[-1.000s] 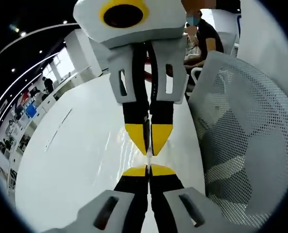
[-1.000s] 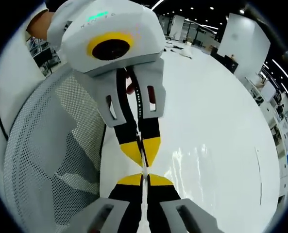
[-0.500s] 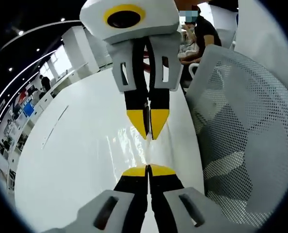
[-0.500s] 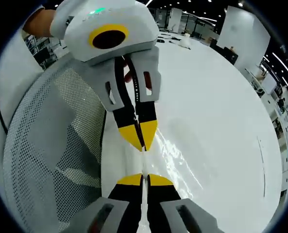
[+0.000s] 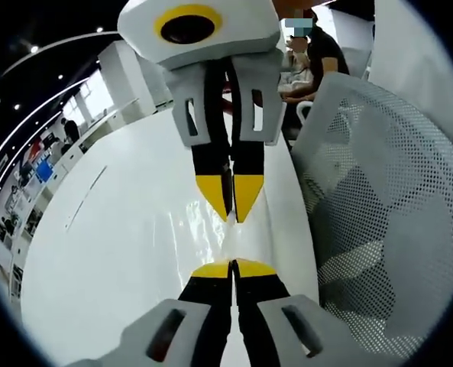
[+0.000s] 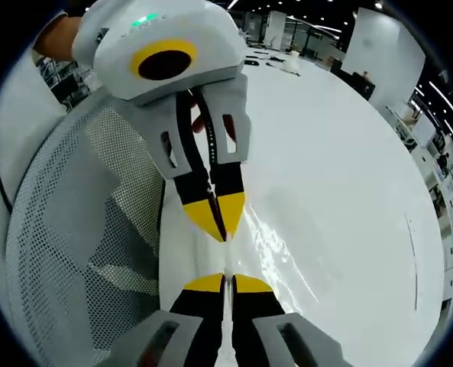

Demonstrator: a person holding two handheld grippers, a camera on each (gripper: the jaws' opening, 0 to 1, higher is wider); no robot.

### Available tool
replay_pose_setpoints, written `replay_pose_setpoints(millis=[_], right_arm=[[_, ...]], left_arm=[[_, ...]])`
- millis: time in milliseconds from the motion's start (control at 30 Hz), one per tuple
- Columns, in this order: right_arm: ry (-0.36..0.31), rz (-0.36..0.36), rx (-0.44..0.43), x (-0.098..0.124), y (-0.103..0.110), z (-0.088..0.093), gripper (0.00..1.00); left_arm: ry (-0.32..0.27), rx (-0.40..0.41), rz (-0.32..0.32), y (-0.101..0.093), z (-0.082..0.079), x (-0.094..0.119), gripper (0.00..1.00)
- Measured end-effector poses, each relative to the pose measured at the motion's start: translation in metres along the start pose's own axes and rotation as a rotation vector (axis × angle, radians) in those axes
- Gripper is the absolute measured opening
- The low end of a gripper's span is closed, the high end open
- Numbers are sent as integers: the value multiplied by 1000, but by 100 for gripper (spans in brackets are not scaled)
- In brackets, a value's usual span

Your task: Open the resealable bag by pulling the two sides of the seal apart until the entire bag opening is separated and visibly accessible.

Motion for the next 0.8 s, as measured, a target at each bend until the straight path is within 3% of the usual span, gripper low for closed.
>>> replay_pose_setpoints(millis=[433, 800], right_arm=[[-7, -3, 6, -1, 4, -4, 0], [-10, 3, 13, -2, 2, -7, 0]], left_arm=[[-19, -5, -10, 6, -9, -2, 6], [-25, -43, 22, 1, -14, -2, 0]])
Point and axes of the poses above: the point that each gripper's makers call its tool centre point, and the gripper's own axes: x roughly backward along the fingers, y roughly to its left, z roughly out of its underside, the point moved 4 cm from there along x, roughly backward along the fingers, and after that the axes turned 9 degrees about -z, right-handed, at the moved point
